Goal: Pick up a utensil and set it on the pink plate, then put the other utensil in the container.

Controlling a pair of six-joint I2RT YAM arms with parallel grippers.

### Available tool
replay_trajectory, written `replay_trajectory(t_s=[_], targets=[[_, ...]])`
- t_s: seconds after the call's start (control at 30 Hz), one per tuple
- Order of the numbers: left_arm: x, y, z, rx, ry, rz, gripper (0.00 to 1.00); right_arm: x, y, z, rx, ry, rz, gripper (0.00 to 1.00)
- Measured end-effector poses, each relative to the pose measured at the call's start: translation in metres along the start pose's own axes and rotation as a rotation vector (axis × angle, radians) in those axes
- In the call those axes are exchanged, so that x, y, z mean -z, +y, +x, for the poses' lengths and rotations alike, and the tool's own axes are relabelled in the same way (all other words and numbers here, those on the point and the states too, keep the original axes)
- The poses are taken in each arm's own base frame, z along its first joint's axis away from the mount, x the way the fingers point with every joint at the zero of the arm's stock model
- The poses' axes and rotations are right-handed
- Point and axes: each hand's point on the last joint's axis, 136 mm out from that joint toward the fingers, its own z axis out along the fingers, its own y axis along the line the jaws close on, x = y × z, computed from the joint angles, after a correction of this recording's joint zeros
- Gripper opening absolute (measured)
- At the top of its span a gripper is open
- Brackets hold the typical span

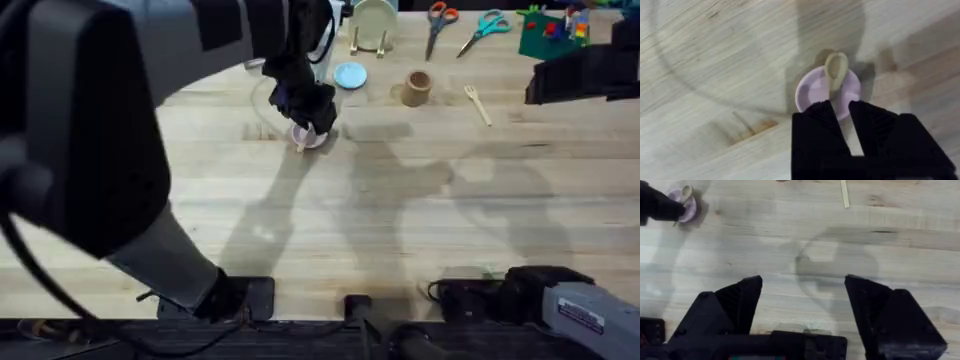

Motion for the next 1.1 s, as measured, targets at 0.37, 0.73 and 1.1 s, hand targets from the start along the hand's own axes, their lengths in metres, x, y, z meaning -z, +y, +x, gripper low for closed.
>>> replay_trajectory(t_s=[0.37,0.73,1.1], targets=[[0.085,-0.010,0.005,-0.017,-0.157,0.002,0.357,0.000,0.000,0.000,0.000,0.000,0.000,0.995],[0.161,-0.018,0.030,-0.035,-0.318,0.002,0.561,0.000,0.000,0.000,0.000,0.000,0.000,0.993],[0.221,-0.025,0.053,-0.055,-0.497,0.002,0.994,0.000,0.000,0.000,0.000,0.000,0.000,0.995]])
